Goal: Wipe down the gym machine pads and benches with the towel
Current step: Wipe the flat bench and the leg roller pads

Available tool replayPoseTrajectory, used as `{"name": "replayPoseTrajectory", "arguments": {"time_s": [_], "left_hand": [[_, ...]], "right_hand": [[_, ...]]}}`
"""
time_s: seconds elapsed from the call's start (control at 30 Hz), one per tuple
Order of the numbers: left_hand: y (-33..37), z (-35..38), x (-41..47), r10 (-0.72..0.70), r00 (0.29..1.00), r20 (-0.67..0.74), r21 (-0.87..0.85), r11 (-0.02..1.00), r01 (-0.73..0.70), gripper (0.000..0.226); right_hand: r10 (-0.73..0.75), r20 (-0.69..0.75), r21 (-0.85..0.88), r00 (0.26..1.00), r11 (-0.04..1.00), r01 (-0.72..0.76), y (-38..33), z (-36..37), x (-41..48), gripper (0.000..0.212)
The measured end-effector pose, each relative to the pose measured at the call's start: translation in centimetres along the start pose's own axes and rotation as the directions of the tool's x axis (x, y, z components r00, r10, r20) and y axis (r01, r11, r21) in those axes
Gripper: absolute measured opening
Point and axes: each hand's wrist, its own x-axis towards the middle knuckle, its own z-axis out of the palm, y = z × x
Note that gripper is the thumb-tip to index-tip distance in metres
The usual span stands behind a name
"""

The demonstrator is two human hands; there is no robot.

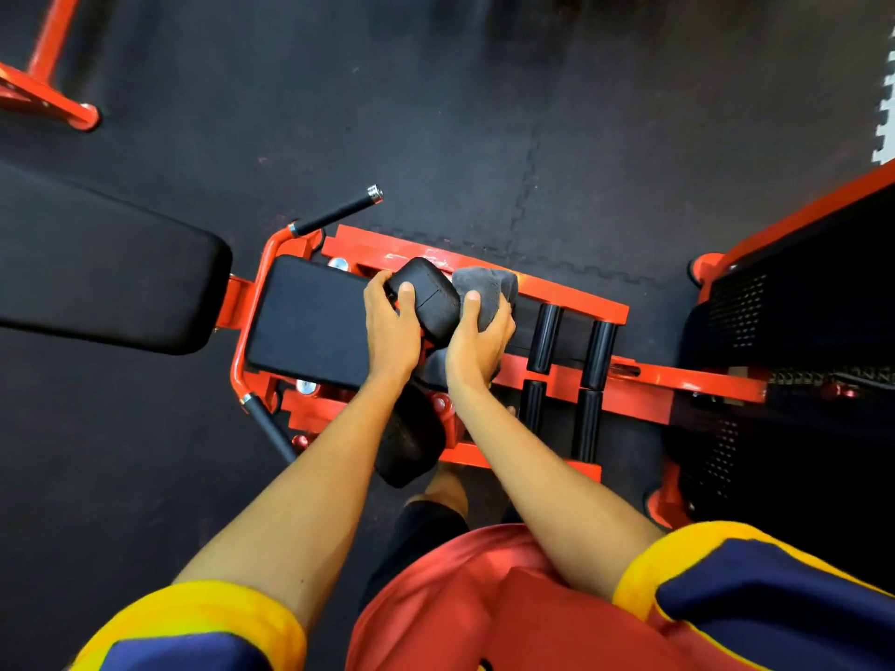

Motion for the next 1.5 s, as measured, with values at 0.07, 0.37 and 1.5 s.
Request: {"name": "replayPoseTrajectory", "arguments": {"time_s": [0.07,0.37,1.5], "left_hand": [[-0.4,0.2,-0.4,0.02,1.0,0.014,0.034,0.999,-0.02,0.045],[-0.6,0.2,-1.0,-0.037,0.999,0.021,0.031,0.999,0.036,0.045],[-0.9,-20.8,-6.7,0.074,0.973,0.218,-0.647,0.758,0.087,0.029]], "right_hand": [[-0.116,-0.021,-0.008,0.993,0.993,0.116,0.5,-0.6,-0.5,0.06],[0.133,0.244,-0.035,0.961,0.991,-0.128,0.3,-1.9,4.9,0.067],[-0.502,0.652,-0.088,0.568,0.694,0.714,-5.4,1.1,-20.2,0.048]]}}
